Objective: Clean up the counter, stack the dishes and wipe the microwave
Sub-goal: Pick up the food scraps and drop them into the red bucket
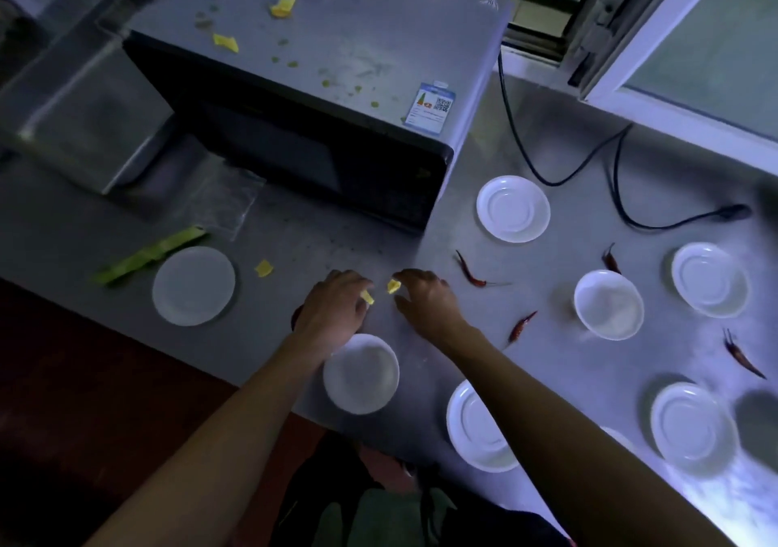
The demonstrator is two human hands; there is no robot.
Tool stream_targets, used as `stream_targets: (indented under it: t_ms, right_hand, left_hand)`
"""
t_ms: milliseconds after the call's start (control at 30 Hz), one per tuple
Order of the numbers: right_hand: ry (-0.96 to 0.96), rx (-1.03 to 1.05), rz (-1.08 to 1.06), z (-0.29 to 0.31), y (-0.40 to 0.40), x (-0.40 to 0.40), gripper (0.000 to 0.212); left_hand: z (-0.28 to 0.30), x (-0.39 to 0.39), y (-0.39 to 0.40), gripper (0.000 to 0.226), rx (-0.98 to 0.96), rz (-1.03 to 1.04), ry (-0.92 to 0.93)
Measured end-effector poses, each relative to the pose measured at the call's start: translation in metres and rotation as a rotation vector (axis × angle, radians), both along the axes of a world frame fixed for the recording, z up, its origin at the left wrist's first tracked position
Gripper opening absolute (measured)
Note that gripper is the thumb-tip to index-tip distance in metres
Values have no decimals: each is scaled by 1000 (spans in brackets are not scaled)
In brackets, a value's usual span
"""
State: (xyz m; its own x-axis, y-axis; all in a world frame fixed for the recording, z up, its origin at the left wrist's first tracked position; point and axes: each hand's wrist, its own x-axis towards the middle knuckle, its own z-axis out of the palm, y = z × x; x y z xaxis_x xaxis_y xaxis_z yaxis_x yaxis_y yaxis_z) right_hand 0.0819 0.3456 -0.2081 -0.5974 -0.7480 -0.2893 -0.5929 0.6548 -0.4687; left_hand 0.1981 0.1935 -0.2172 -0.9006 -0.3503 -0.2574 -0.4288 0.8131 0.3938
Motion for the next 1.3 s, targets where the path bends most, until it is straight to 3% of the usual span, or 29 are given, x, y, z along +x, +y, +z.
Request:
stream_targets:
  t_ms: [400,567,867,1300]
  right_hand:
    - [205,166,-21,-20,-23,14,31]
    - [197,181,-96,-21,-19,14,24]
    - [62,95,-324,-17,-13,21,16]
    - [69,-126,-689,4,42,43,13]
  left_hand:
    - [-22,-18,-25,29,35,-164,-6]
    - [-27,-22,-27,25,39,-218,2]
    - [-22,-28,-29,2,6,-321,41]
    - [-9,-51,-7,5,141,-421,110]
